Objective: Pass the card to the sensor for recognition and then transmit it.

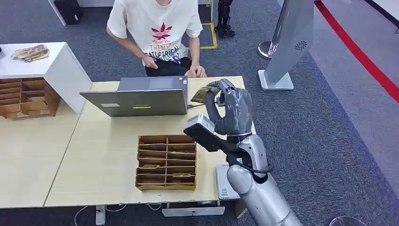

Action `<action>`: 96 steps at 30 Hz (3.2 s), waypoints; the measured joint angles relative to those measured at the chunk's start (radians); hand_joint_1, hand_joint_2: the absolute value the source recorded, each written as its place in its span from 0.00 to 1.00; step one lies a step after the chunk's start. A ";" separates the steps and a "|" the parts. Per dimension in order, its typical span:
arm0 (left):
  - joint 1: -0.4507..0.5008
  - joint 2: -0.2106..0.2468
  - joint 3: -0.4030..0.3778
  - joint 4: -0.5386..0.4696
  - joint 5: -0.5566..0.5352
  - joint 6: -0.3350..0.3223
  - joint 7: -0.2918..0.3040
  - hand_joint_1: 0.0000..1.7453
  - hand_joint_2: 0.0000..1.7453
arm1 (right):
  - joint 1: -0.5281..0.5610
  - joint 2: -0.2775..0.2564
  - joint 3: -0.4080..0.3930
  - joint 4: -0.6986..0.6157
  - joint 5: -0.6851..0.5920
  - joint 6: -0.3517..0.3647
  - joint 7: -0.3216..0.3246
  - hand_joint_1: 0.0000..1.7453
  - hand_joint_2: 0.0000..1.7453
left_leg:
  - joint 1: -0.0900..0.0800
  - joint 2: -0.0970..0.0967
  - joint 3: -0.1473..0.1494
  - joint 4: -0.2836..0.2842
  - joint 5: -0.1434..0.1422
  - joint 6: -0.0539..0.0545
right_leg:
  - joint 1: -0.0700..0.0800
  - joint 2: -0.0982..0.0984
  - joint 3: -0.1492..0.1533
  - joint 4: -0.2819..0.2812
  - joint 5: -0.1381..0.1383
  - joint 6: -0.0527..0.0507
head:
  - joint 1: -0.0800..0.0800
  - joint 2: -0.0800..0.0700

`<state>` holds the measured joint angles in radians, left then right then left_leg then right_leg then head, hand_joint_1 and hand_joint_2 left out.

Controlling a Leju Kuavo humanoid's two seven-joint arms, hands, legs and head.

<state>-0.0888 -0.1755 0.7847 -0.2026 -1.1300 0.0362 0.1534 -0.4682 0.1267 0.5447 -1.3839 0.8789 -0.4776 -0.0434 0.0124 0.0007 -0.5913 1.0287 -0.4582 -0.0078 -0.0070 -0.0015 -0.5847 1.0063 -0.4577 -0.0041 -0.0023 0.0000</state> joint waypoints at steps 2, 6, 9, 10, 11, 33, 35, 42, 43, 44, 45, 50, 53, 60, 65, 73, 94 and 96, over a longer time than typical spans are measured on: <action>-0.010 -0.002 -0.017 0.000 -0.012 -0.006 0.008 0.00 0.00 | -0.053 0.013 -0.002 0.053 0.008 0.017 0.018 1.00 1.00 | 0.000 0.000 0.000 0.000 0.000 0.000 | 0.000 0.000 0.000 0.000 0.000 0.000 | 0.000 0.000; -0.026 -0.006 -0.050 0.000 -0.038 -0.014 0.021 0.00 0.00 | -0.162 0.034 -0.011 0.186 0.074 0.036 0.066 1.00 1.00 | 0.000 0.000 0.000 0.000 0.000 0.000 | 0.000 0.000 0.000 0.000 0.001 -0.001 | 0.001 0.000; -0.035 -0.009 -0.068 0.000 -0.050 -0.021 0.032 0.00 0.00 | -0.219 0.048 -0.013 0.275 0.116 0.045 0.096 1.00 1.00 | 0.000 0.000 0.000 0.000 0.000 0.000 | 0.000 0.000 0.000 0.000 0.001 -0.001 | 0.000 0.000; -0.037 -0.009 -0.071 0.000 -0.055 -0.022 0.034 0.00 0.00 | -0.234 0.051 -0.016 0.299 0.128 0.045 0.102 1.00 1.00 | 0.000 0.000 -0.001 0.000 0.000 0.000 | 0.000 0.000 0.000 0.000 0.001 -0.001 | 0.001 0.000; -0.039 -0.009 -0.073 0.000 -0.057 -0.024 0.036 0.00 0.00 | -0.253 0.055 -0.019 0.331 0.139 0.044 0.105 1.00 1.00 | 0.000 0.000 -0.001 0.000 0.000 0.000 | 0.000 0.000 0.000 0.000 0.001 -0.001 | 0.000 0.000; -0.055 -0.014 -0.173 0.000 -0.066 -0.036 0.055 0.00 0.00 | -0.479 0.095 -0.061 0.802 0.336 0.056 0.212 0.00 1.00 | 0.000 0.000 -0.001 0.000 0.000 0.000 | 0.000 0.000 -0.001 0.000 0.001 -0.001 | 0.000 0.000; -0.056 -0.015 -0.174 0.000 -0.061 -0.036 0.056 0.00 0.00 | -0.478 0.098 -0.069 0.809 0.323 0.073 0.188 0.00 1.00 | 0.000 0.000 -0.001 0.000 0.000 0.000 | 0.000 0.000 -0.002 0.000 0.001 -0.001 | 0.000 0.000; -0.055 -0.015 -0.174 0.000 -0.035 -0.031 0.057 0.00 0.00 | -0.437 0.120 -0.111 0.785 0.212 0.073 0.065 0.00 1.00 | 0.000 0.000 -0.001 0.000 0.000 0.000 | 0.000 0.000 -0.002 0.000 0.001 -0.001 | 0.000 0.000; -0.054 -0.015 -0.174 0.000 -0.030 -0.028 0.056 0.00 0.00 | -0.416 0.124 -0.116 0.762 0.186 0.074 0.043 0.00 1.00 | 0.000 0.000 -0.001 0.000 0.000 0.000 | 0.000 0.000 -0.002 0.000 0.001 -0.001 | 0.000 0.000; -0.053 -0.015 -0.174 0.000 -0.024 -0.027 0.054 0.00 0.00 | -0.395 0.130 -0.121 0.729 0.162 0.075 0.027 0.00 1.00 | 0.000 0.000 -0.001 0.000 0.000 0.000 | 0.000 0.000 -0.002 0.000 0.001 -0.001 | 0.001 0.000; -0.053 -0.015 -0.174 0.000 -0.017 -0.025 0.053 0.00 0.00 | -0.373 0.135 -0.124 0.702 0.133 0.077 0.007 0.00 1.00 | 0.000 0.000 -0.001 0.000 0.000 0.000 | 0.000 0.000 -0.002 0.000 0.001 -0.001 | 0.000 0.000; -0.042 -0.015 -0.174 0.000 0.034 -0.006 0.030 0.00 0.00 | -0.193 0.150 -0.110 0.434 -0.093 0.092 -0.087 0.00 1.00 | 0.000 0.000 -0.001 0.000 -0.001 0.000 | 0.000 0.000 -0.002 0.000 -0.001 0.000 | 0.000 0.000; -0.029 -0.014 -0.174 0.000 0.065 0.006 0.013 0.00 0.00 | -0.057 0.145 -0.071 0.247 -0.197 0.083 -0.111 0.00 1.00 | 0.000 0.000 -0.001 0.000 -0.002 0.000 | 0.000 0.000 -0.002 0.000 -0.002 0.000 | 0.001 0.000; -0.004 -0.011 -0.163 0.000 0.114 0.029 -0.010 0.00 0.00 | 0.198 0.087 0.005 -0.030 -0.322 0.061 -0.158 0.00 1.00 | 0.000 0.000 -0.002 0.000 -0.005 0.001 | 0.000 0.000 -0.002 -0.001 -0.003 0.001 | 0.000 0.000; 0.011 -0.008 -0.141 0.000 0.146 0.037 -0.029 0.00 0.00 | 0.320 0.026 0.032 -0.113 -0.336 0.083 -0.170 0.00 1.00 | 0.000 0.000 -0.002 0.000 -0.005 0.001 | 0.000 0.000 -0.002 -0.001 -0.003 0.001 | 0.000 0.000; 0.026 0.000 -0.110 0.000 0.178 0.042 -0.047 0.00 0.00 | 0.407 -0.038 0.070 -0.156 -0.329 0.130 -0.185 0.00 1.00 | 0.000 0.000 -0.002 0.000 -0.005 0.001 | 0.000 0.000 -0.002 -0.001 -0.003 0.001 | 0.000 0.000; 0.027 0.011 -0.091 0.000 0.178 0.026 -0.033 0.00 0.00 | 0.328 -0.062 0.229 -0.067 -0.171 0.072 -0.160 1.00 1.00 | 0.000 0.000 -0.002 0.000 -0.005 0.001 | 0.000 0.000 -0.002 -0.001 -0.003 0.001 | 0.000 0.000; 0.027 0.011 -0.091 0.000 0.176 0.024 -0.030 0.00 0.00 | 0.318 -0.062 0.240 -0.054 -0.125 0.041 -0.145 1.00 1.00 | 0.000 0.000 -0.002 0.000 -0.005 0.001 | 0.000 0.000 -0.002 -0.001 -0.003 0.001 | 0.000 0.000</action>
<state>-0.0623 -0.1644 0.6939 -0.2026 -0.9541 0.0599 0.1232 -0.1505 0.0645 0.7851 -1.4381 0.7535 -0.4365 -0.1880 0.0124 0.0007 -0.5935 1.0286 -0.4634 -0.0070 -0.0069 -0.0016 -0.5867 1.0057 -0.4610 -0.0033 -0.0019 0.0000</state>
